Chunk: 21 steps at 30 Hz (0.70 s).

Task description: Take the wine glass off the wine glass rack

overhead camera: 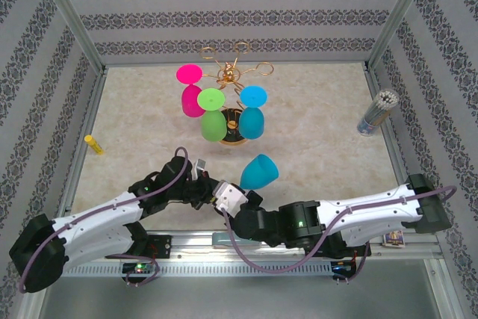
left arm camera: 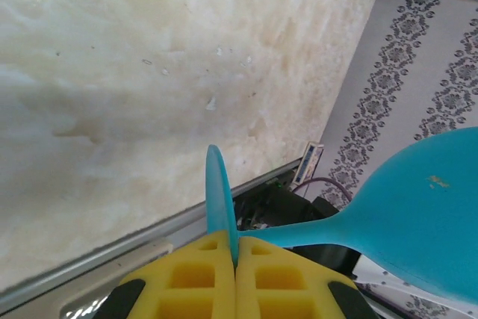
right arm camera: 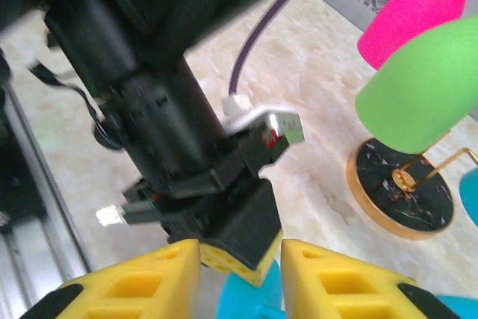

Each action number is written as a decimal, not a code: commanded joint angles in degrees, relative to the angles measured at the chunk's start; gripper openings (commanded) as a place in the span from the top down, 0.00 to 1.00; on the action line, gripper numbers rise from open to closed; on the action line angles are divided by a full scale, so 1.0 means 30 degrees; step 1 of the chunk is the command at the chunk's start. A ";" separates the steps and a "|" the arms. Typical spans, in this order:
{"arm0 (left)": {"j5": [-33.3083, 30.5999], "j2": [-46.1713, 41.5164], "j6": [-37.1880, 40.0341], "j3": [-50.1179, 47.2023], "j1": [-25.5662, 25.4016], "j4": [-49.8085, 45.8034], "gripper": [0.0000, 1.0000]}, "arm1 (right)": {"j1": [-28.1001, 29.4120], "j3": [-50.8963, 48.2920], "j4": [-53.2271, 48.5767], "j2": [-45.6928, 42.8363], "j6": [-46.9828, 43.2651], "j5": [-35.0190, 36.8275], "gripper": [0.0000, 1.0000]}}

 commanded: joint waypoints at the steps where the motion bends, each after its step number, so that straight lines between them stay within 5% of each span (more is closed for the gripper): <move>1: -0.0378 0.0169 0.0904 0.0108 -0.0213 0.3058 1.00 | -0.0398 0.0955 -0.1351 -0.0462 0.1434 -0.1552 0.65; 12: 0.0171 0.2424 0.1085 -0.1691 -0.0213 0.9473 1.00 | -0.4877 0.2971 -0.3984 -0.3343 0.5628 -0.7952 0.59; 21: 0.0560 0.6017 0.0951 -0.2712 -0.0228 1.6863 1.00 | -0.8966 0.7104 -0.9499 -0.3165 0.6088 -1.0987 0.51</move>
